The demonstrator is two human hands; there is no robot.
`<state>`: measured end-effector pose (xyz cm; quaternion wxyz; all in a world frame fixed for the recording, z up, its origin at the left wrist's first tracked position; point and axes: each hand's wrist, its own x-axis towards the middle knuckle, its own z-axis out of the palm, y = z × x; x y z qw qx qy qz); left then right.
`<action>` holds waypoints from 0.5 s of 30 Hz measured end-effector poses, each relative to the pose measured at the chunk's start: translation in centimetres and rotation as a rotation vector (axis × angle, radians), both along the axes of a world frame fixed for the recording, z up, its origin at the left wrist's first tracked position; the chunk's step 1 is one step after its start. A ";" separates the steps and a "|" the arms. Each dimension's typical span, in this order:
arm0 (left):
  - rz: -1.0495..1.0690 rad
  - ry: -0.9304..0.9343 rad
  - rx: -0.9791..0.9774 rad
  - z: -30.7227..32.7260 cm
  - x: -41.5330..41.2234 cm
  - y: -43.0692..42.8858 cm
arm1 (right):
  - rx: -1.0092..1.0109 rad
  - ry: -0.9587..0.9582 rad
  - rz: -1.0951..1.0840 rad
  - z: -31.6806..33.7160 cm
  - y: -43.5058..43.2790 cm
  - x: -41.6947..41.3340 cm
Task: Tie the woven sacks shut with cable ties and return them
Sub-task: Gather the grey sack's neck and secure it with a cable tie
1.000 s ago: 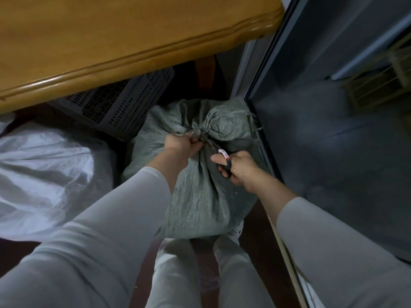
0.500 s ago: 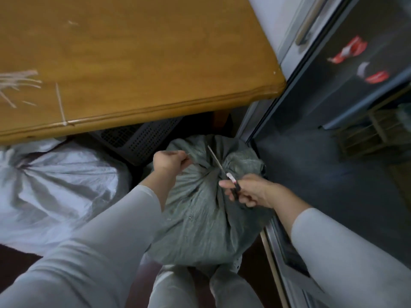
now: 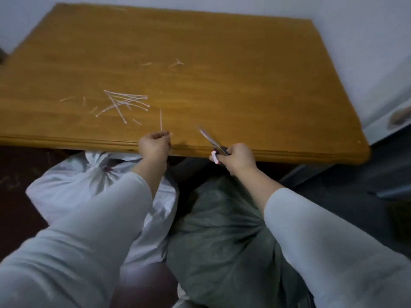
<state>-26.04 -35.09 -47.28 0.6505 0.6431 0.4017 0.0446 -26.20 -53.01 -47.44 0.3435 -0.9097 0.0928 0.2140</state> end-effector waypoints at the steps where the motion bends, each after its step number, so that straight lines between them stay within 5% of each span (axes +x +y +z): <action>1: 0.023 -0.004 0.035 0.2 1.0 1.5 | 0.003 -0.008 0.011 -0.2 1.2 0.9; 5: 0.027 -0.018 0.063 -0.2 4.5 6.1 | -0.048 -0.038 0.046 -0.6 5.2 3.9; 11: -0.480 0.116 0.693 -3.0 5.0 7.6 | -0.166 -0.096 0.100 -1.2 9.3 7.4; 15: -0.709 0.171 0.928 -4.6 5.1 6.8 | -0.237 -0.129 0.131 -2.0 10.8 8.7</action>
